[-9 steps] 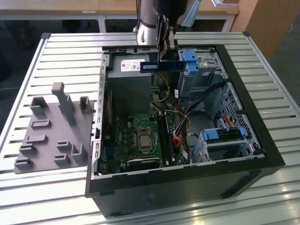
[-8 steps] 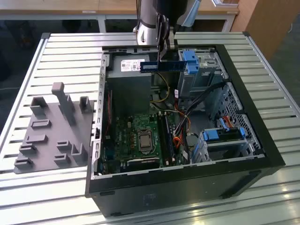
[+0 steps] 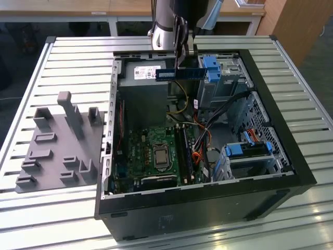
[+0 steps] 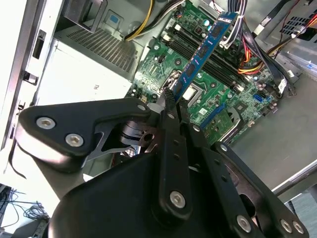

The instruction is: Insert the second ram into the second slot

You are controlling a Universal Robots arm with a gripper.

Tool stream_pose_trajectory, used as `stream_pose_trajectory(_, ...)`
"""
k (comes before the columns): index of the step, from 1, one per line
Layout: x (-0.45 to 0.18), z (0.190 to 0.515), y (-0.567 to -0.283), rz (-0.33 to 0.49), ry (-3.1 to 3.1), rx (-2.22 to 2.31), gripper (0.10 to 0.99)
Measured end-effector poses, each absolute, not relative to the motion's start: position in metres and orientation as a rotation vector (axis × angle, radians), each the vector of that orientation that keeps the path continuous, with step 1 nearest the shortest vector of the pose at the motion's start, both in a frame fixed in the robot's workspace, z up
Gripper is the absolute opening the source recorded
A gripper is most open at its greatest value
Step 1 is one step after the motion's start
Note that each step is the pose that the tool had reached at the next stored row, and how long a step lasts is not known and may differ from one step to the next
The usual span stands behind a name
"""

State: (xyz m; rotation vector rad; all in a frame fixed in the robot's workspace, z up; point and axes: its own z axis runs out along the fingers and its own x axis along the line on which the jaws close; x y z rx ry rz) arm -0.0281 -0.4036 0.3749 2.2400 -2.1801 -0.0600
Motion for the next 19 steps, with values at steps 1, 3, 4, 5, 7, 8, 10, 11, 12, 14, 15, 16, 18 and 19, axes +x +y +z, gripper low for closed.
stream_pose_trajectory(1, -0.0281, 0.3749, -0.4038, -0.06, -2.18, 2.24, 0.137)
stream_pose_trajectory(3, -0.0281, 0.375, -0.406, -0.058, -2.179, 2.239, 0.137)
stream_pose_trajectory(4, -0.0281, 0.375, -0.4061, -0.058, -2.179, 2.239, 0.137)
stream_pose_trajectory(5, -0.0281, 0.375, -0.4063, -0.058, -2.179, 2.239, 0.137)
stream_pose_trajectory(7, -0.0281, 0.375, -0.4067, -0.058, -2.179, 2.239, 0.137)
stream_pose_trajectory(8, -0.0281, 0.3749, -0.4069, -0.058, -2.179, 2.239, 0.137)
stream_pose_trajectory(10, -0.0281, 0.3749, -0.4074, -0.058, -2.179, 2.239, 0.137)
stream_pose_trajectory(11, -0.0281, 0.3749, -0.4076, -0.058, -2.179, 2.239, 0.137)
stream_pose_trajectory(12, -0.0281, 0.375, -0.4079, -0.058, -2.179, 2.239, 0.137)
stream_pose_trajectory(14, -0.0281, 0.3749, -0.4083, -0.058, -2.179, 2.239, 0.137)
stream_pose_trajectory(15, -0.0281, 0.3749, -0.4085, -0.058, -2.179, 2.239, 0.137)
stream_pose_trajectory(16, -0.0281, 0.375, -0.4086, -0.058, -2.179, 2.239, 0.137)
stream_pose_trajectory(18, -0.0281, 0.3749, -0.4092, -0.058, -2.179, 2.239, 0.137)
stream_pose_trajectory(19, -0.0281, 0.375, -0.4093, -0.058, -2.179, 2.239, 0.137)
